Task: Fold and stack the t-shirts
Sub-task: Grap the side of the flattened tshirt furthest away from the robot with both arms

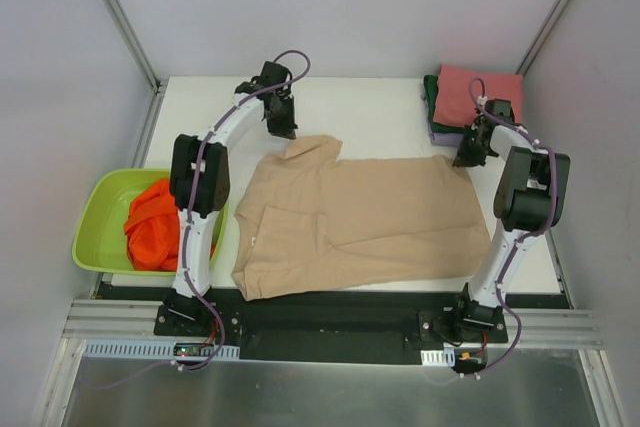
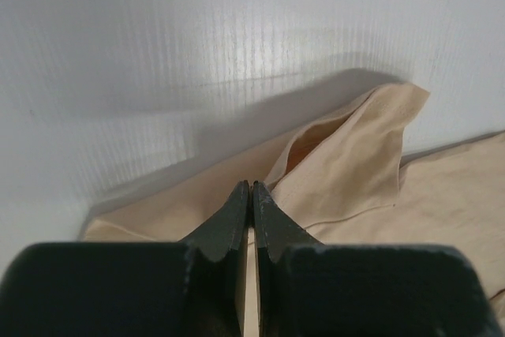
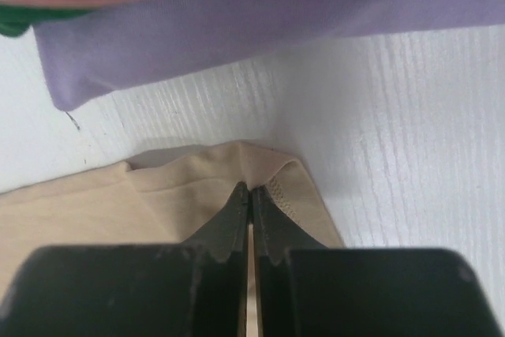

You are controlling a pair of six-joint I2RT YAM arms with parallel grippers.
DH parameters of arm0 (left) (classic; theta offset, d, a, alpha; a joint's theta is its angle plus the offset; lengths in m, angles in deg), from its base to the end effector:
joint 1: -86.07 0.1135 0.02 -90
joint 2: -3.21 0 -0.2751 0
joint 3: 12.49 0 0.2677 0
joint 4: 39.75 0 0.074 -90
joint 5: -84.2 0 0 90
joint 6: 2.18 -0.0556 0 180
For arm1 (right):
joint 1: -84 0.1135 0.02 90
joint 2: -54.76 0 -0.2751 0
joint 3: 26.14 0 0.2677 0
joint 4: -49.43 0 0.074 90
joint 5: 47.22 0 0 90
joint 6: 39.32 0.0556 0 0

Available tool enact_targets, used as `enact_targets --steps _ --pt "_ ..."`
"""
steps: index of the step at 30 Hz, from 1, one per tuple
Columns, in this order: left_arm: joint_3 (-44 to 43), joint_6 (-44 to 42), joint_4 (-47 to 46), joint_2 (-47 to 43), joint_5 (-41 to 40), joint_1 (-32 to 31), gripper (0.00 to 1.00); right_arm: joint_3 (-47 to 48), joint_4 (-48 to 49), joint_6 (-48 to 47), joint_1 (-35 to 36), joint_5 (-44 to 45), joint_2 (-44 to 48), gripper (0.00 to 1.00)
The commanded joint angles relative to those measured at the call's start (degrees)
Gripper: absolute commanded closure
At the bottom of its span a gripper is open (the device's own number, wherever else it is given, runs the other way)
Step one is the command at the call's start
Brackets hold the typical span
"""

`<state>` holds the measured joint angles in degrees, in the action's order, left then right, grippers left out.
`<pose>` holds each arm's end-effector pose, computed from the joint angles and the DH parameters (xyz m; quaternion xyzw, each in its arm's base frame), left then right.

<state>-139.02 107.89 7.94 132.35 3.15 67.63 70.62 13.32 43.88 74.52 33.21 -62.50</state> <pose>0.5128 -0.1801 0.2155 0.0132 0.9380 -0.1809 0.2954 0.4628 -0.0679 0.1567 -0.0016 0.9548 0.0386 0.2947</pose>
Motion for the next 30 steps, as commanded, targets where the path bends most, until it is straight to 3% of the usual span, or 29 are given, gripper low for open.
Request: enact_targets --steps 1,11,30 --pt "3.97 0.05 -1.25 -7.75 1.86 -0.46 1.0 -5.13 6.62 -2.5 1.03 -1.25 6.94 0.99" --pt "25.32 2.51 -10.65 -24.1 2.92 -0.81 1.0 -18.15 18.49 -2.86 2.27 3.23 21.53 0.99" --pt "53.97 10.07 -16.55 -49.41 0.72 -4.06 1.0 -26.59 18.06 0.48 2.18 5.95 30.76 0.99"
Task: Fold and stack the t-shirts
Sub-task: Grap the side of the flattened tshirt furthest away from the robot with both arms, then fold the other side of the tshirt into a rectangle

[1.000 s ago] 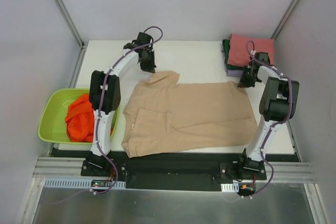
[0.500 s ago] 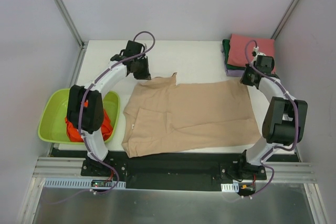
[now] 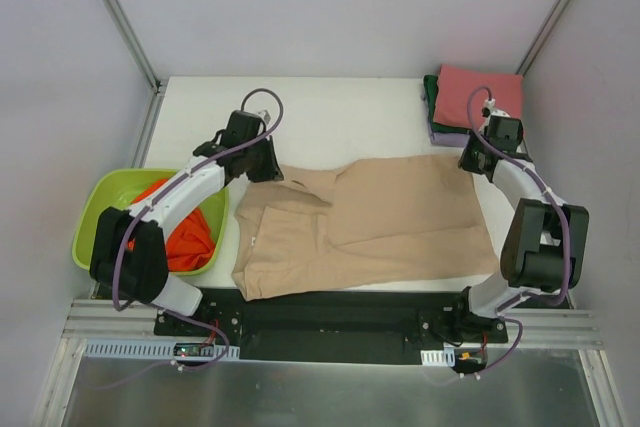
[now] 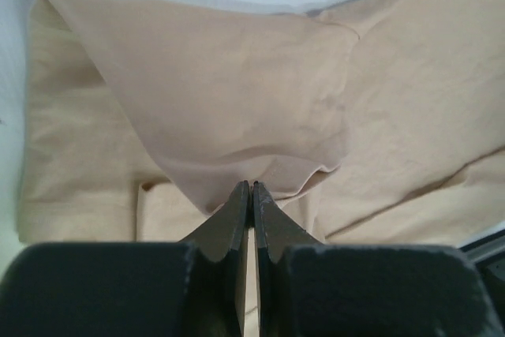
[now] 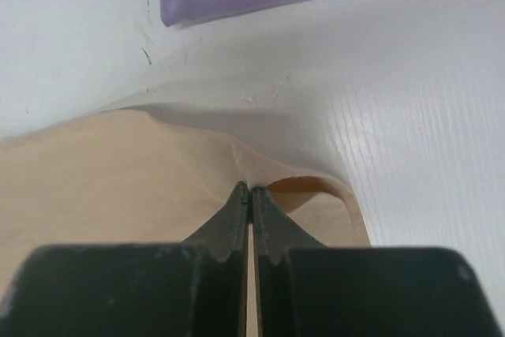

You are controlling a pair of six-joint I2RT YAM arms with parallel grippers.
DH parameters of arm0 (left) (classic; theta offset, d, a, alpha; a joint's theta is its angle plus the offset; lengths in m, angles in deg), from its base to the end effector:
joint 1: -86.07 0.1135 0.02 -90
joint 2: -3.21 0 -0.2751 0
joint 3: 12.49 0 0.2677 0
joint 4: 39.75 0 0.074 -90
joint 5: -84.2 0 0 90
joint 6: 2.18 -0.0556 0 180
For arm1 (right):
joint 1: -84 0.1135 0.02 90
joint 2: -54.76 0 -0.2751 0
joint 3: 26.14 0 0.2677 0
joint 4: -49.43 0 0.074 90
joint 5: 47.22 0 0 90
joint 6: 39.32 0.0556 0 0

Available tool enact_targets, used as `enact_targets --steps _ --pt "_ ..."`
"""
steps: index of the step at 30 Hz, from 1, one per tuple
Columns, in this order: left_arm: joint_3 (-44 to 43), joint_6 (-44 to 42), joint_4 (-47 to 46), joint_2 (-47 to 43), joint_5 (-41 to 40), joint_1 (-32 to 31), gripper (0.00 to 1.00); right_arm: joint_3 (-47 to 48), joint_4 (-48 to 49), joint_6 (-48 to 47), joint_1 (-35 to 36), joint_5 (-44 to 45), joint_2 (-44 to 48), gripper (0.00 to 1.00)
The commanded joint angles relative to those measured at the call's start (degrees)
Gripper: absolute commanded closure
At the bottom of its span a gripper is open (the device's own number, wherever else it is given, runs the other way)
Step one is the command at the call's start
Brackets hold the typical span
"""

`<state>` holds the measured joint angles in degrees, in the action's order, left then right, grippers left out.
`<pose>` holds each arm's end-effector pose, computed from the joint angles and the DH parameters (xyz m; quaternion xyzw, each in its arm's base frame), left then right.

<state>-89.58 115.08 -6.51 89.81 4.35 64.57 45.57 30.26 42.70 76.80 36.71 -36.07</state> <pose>0.3334 -0.1419 0.2565 -0.0104 0.9132 -0.2386 0.3301 0.3761 -0.0416 0.2208 -0.0292 0.8985 -0.0103 0.4380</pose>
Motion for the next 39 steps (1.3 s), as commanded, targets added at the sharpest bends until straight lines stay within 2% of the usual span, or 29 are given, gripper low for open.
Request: enact_targets --steps 1,6,12,18,28,39 --pt "5.51 3.49 -2.19 -8.2 -0.57 -1.09 1.0 -2.07 1.03 1.92 -0.09 2.72 4.86 0.99" --pt "11.57 6.74 -2.1 -16.54 0.75 -1.27 1.0 -3.83 0.86 2.72 -0.09 3.34 7.76 0.99" --pt "17.37 10.43 -1.84 -26.47 2.76 -1.79 1.0 -4.8 -1.77 2.63 -0.09 8.69 11.46 0.99" --pt "21.24 10.97 2.2 -34.74 3.64 -2.32 1.0 -5.24 -3.62 2.45 -0.18 11.16 13.75 0.99" --pt "27.92 14.04 5.8 -44.94 7.86 -4.52 1.0 -6.12 -6.61 1.93 -0.27 13.18 15.33 0.99" --pt "30.56 10.88 11.08 -51.1 10.32 -5.22 1.0 -6.38 -8.72 1.4 -0.44 13.1 15.68 1.0"
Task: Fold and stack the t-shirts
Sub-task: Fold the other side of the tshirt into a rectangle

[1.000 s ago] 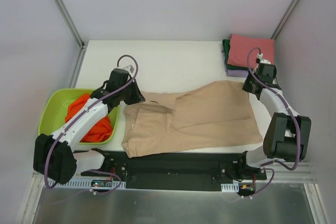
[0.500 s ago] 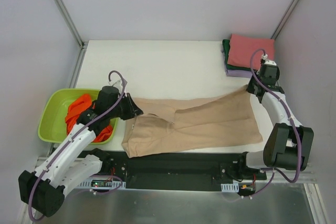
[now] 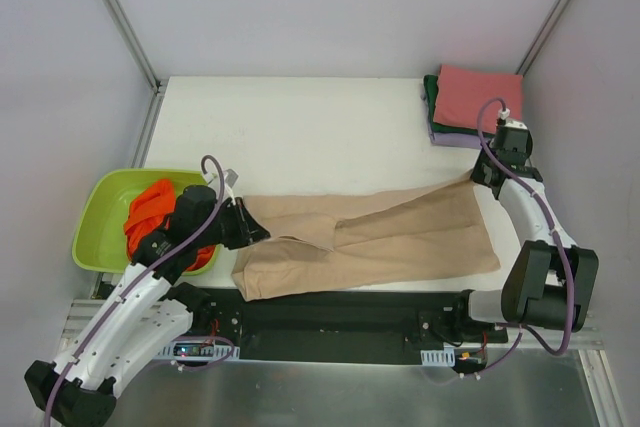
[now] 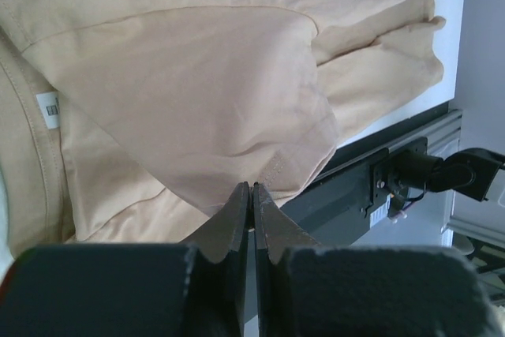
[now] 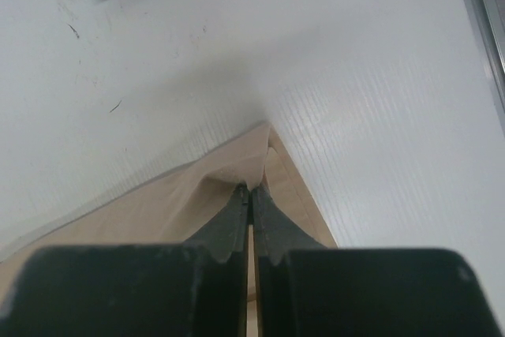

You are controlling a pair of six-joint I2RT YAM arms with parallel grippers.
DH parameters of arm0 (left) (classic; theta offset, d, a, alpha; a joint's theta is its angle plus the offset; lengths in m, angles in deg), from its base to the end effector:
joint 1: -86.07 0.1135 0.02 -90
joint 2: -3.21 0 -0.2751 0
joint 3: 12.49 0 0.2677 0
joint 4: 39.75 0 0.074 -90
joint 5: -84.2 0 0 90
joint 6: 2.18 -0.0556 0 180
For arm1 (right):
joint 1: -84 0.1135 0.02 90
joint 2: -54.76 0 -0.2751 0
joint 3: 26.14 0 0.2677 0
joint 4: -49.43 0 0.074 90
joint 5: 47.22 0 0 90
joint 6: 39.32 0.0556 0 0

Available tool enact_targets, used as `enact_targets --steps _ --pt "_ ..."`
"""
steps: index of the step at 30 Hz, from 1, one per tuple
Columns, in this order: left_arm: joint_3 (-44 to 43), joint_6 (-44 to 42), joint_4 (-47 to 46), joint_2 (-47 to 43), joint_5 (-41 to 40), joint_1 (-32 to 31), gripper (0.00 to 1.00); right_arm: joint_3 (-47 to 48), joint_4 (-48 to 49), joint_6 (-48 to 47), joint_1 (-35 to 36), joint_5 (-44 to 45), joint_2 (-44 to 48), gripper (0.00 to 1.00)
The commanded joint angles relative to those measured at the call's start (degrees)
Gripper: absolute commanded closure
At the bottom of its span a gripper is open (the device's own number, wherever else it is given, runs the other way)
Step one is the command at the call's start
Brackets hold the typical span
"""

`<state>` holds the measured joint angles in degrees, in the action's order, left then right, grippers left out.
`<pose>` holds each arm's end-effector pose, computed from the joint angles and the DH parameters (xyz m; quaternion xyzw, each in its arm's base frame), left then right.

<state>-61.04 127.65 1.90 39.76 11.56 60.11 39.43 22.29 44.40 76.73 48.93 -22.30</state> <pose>0.1467 -0.0899 0.2701 -0.0279 0.8575 -0.3794 0.3464 0.3184 -0.0466 0.2476 0.0310 0.8997 -0.0991 0.4241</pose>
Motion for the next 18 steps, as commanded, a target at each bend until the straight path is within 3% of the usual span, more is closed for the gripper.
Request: enact_targets --steps 1,8,10,11,12,14,15,18 --pt "2.8 -1.95 2.58 -1.05 3.64 -0.76 1.0 -0.5 -0.66 -0.22 -0.38 0.7 1.82 0.99" --pt "7.38 -0.37 2.58 0.0 5.84 -2.78 1.0 -3.66 -0.74 1.36 -0.38 3.33 1.73 0.93" --pt "7.73 -0.02 2.67 0.09 6.19 -3.57 0.84 -4.28 -1.97 2.67 -0.38 5.53 1.91 0.87" --pt "7.91 0.15 2.75 -0.17 6.45 -3.75 0.75 -4.72 -2.41 3.2 -0.47 7.02 2.17 0.81" --pt "7.82 0.16 2.93 -0.52 6.63 -3.93 0.64 -5.07 -2.76 3.9 -0.47 8.68 2.52 0.68" --pt "7.3 0.07 3.37 -1.66 6.37 -3.93 0.53 -5.34 -4.08 5.75 -0.47 12.98 3.49 0.4" --pt "6.6 -0.11 3.63 -2.45 5.67 -3.93 0.42 -4.73 -6.26 8.11 -0.47 16.92 3.93 0.23" --pt "5.1 -0.2 3.63 -2.46 3.82 -3.93 0.23 -2.88 -10.75 10.15 -0.47 21.26 5.42 0.07"
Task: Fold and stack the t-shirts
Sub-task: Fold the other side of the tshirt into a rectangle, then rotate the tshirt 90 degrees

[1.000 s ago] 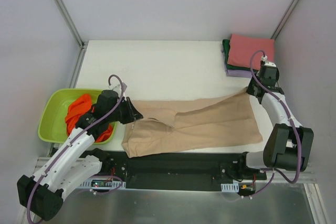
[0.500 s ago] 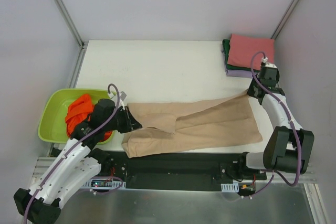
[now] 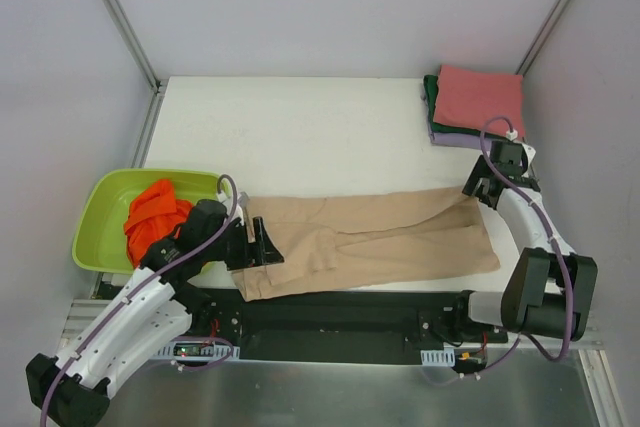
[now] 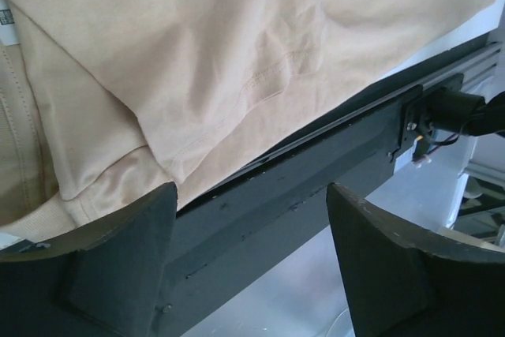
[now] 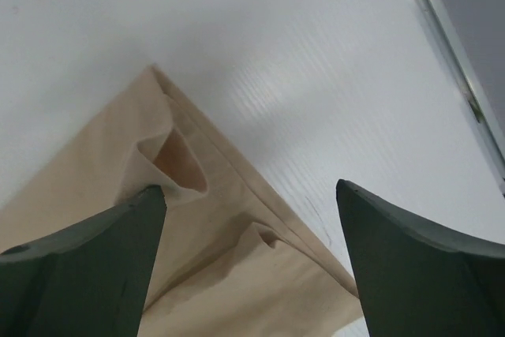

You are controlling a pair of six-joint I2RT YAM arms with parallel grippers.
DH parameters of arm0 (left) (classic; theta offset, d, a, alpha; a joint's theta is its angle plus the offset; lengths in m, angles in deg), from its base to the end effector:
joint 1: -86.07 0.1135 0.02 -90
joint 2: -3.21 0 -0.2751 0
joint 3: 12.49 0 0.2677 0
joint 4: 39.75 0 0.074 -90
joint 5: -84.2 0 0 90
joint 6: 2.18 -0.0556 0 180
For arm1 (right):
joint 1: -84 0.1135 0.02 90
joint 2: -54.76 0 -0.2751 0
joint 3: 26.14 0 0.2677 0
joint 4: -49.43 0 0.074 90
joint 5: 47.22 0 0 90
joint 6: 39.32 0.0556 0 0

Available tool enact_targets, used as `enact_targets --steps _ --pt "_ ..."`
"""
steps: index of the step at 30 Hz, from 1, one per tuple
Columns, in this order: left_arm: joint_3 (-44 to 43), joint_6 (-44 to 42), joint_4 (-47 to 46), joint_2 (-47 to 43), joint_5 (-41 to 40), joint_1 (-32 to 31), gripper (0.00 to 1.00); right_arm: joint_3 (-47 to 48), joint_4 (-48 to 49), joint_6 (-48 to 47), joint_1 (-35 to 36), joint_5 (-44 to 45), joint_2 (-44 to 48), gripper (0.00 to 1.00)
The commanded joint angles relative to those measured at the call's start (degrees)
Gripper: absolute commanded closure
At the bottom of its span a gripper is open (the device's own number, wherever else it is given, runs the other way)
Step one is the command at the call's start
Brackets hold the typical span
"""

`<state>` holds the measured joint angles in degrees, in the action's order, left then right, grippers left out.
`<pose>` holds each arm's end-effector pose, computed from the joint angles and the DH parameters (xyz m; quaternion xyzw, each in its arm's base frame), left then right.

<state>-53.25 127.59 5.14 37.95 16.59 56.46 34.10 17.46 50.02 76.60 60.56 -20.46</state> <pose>0.1267 -0.0964 0.2196 0.0051 0.8889 -0.3849 0.2484 0.2904 -0.0548 0.2175 0.1106 0.9142 -0.1689 0.3515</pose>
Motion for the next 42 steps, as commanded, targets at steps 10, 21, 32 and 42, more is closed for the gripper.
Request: enact_targets --steps 10,21,32,42 --pt "-8.04 -0.57 -7.05 13.05 -3.94 -0.54 0.01 2.91 -4.98 3.92 -0.25 -16.94 11.14 0.04" --pt "-12.43 0.13 -17.0 35.46 -7.18 -0.8 0.01 -2.91 5.23 1.37 -0.77 -33.71 -2.98 0.04" --pt "-18.84 2.51 -17.18 52.07 -14.21 -0.01 0.01 -2.72 4.88 4.36 -6.22 -35.97 -10.57 0.04" --pt "-51.67 -3.2 -13.06 79.66 -15.88 7.45 0.01 -5.53 -4.0 5.5 -6.31 -29.64 -3.01 0.04"
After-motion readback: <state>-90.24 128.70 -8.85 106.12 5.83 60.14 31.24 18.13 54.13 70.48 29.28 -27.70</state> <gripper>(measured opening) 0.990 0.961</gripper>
